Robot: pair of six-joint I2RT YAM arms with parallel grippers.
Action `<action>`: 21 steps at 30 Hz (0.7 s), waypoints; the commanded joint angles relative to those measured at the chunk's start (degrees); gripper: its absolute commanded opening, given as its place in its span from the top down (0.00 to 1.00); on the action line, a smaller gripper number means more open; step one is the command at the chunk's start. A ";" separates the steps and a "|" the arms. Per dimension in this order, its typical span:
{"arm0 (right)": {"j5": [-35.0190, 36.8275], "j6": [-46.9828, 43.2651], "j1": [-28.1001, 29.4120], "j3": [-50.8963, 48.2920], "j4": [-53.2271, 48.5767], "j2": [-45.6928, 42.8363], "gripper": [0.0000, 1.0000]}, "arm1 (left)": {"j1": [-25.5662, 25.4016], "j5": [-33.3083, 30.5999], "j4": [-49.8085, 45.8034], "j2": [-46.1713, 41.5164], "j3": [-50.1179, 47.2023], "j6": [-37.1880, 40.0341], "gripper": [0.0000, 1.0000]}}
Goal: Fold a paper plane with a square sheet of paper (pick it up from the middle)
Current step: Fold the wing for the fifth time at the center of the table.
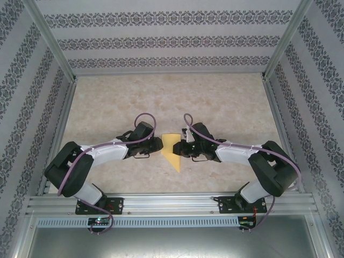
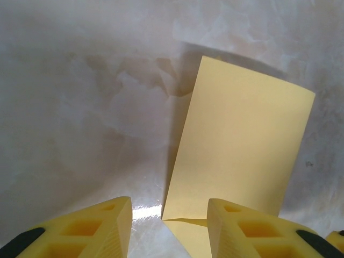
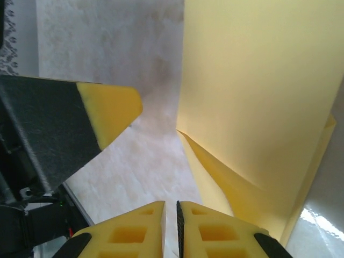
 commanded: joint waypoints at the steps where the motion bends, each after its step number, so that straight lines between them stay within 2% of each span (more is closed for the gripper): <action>1: -0.50 -1.01 0.06 -0.92 0.33 1.26 0.85 | 0.60 1.51 1.71 0.98 1.11 -0.85 0.57; 11: 2.77 -1.12 -1.20 -4.22 2.43 4.68 0.85 | 0.59 2.20 2.42 1.64 1.11 -1.18 0.55; 21: 1.99 3.37 -2.62 -9.73 12.76 8.61 0.85 | 0.60 4.83 4.61 3.28 1.58 -1.62 0.54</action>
